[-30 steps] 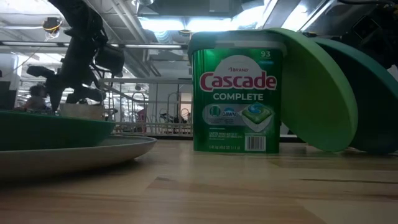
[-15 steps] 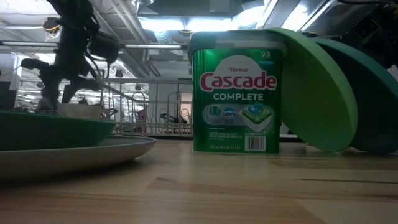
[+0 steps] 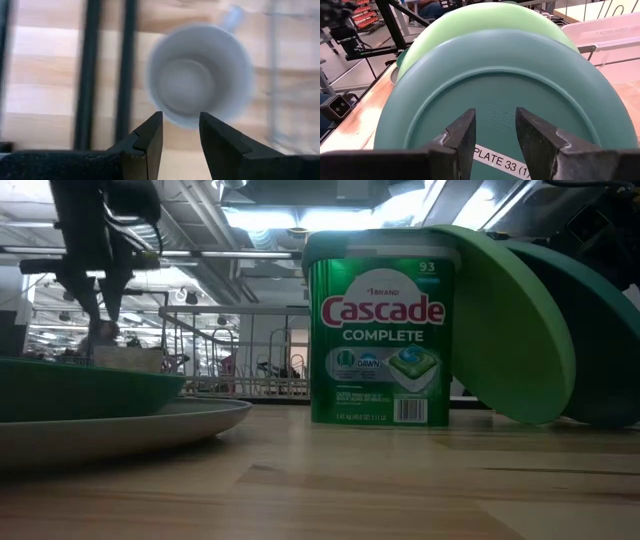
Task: Sort dishes
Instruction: Put the green plate into the dish rack
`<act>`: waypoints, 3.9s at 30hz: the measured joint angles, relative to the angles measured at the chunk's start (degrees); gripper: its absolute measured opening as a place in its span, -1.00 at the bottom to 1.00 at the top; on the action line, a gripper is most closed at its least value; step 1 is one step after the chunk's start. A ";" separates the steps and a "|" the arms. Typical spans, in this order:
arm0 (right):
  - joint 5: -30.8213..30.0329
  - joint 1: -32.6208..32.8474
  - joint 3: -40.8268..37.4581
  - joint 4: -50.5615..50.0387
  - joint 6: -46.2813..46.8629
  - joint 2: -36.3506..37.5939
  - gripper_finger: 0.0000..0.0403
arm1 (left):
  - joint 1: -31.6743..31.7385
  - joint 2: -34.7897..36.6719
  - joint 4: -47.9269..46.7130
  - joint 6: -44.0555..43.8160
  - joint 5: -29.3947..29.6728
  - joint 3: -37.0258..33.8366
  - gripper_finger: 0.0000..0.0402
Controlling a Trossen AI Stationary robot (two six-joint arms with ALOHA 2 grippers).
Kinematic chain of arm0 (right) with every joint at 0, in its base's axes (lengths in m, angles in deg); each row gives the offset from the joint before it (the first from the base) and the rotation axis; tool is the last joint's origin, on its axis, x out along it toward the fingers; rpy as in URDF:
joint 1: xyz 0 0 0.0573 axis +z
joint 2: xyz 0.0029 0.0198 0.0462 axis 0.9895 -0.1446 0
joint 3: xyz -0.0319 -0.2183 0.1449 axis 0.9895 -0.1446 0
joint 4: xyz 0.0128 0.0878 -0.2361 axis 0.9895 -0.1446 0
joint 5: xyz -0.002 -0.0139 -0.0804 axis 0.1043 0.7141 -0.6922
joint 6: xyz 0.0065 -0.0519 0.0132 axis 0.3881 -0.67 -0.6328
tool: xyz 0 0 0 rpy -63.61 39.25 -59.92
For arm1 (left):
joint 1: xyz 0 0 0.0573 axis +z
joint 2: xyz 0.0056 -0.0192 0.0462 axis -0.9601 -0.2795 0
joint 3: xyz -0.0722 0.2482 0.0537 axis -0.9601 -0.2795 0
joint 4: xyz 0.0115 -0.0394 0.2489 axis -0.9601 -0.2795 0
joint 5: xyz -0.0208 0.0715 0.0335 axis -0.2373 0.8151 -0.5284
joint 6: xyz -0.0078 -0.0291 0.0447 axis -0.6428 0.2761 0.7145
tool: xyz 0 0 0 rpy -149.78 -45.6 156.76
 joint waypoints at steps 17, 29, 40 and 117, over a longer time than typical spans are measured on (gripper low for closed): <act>0.00 0.00 0.00 0.02 0.00 0.00 -0.29 | -25.86 3.75 5.49 -8.84 -15.17 0.00 -0.41; 0.01 0.00 0.00 0.02 0.00 0.01 -0.29 | -41.86 3.38 8.65 -10.98 -15.68 -1.32 -0.41; 0.00 0.00 0.00 0.03 0.00 -0.01 -0.29 | -51.96 -0.43 8.71 -12.79 -15.68 -8.23 -0.41; -3.14 0.00 0.00 33.04 0.66 -0.01 -0.29 | -58.09 -5.06 23.50 -8.41 -15.62 -12.26 -1.00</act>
